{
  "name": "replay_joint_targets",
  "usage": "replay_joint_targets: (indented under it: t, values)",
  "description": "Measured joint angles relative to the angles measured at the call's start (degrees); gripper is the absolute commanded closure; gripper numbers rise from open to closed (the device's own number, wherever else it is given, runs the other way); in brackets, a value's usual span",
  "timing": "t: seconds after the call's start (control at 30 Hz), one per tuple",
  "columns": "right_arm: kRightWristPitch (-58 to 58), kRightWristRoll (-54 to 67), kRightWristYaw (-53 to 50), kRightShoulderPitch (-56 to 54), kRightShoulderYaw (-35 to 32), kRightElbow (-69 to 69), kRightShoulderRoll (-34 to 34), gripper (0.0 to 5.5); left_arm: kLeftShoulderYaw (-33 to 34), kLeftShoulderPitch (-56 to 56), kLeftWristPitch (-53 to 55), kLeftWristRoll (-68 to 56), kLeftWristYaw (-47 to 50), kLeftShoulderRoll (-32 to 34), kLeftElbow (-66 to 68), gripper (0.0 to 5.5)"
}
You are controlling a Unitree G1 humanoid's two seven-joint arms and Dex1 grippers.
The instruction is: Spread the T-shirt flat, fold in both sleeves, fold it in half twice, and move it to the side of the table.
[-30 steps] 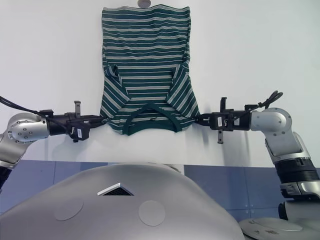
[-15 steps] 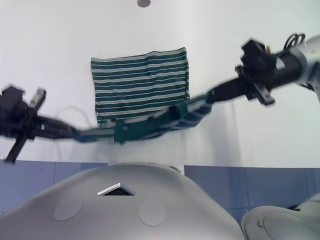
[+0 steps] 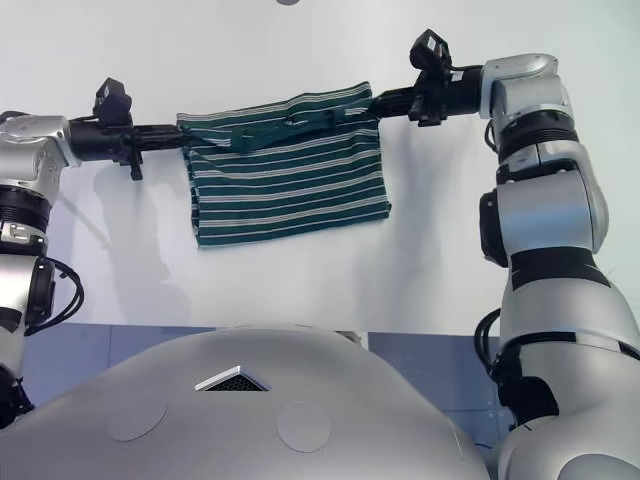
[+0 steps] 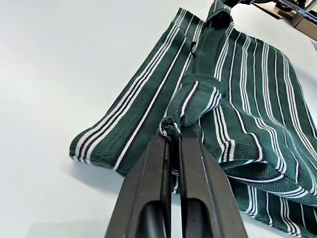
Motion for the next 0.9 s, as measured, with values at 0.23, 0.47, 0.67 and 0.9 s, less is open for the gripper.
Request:
replay_joint_targets:
  t: [0.23,0.47,0.67,0.9]
  values:
    - [-0.91,-5.21,-3.76,-1.02,-4.98,1.33,3.1,4.13,2.98,-0.03,0.9,3.36,3.33,-1.64,1.1,4.49]
    - [-10.0,-9.66,-28.49,-1.04,-11.27,0.93,5.88,3.24,16.47,-2.55,16.46,-1.54,22.94,-5.48,5.36,3.31]
    - [-8.85,-2.64,-14.7,10.59,-11.35,-25.31,9.69,3.24,27.98,3.26,20.73,-9.07,31.37,-6.86,-10.07,3.15]
    - [-6.67,-10.69,-5.34,34.29,4.98,-59.66,0.55,3.24,33.47,12.24,13.69,-8.96,46.36,-12.49,-34.06,3.15]
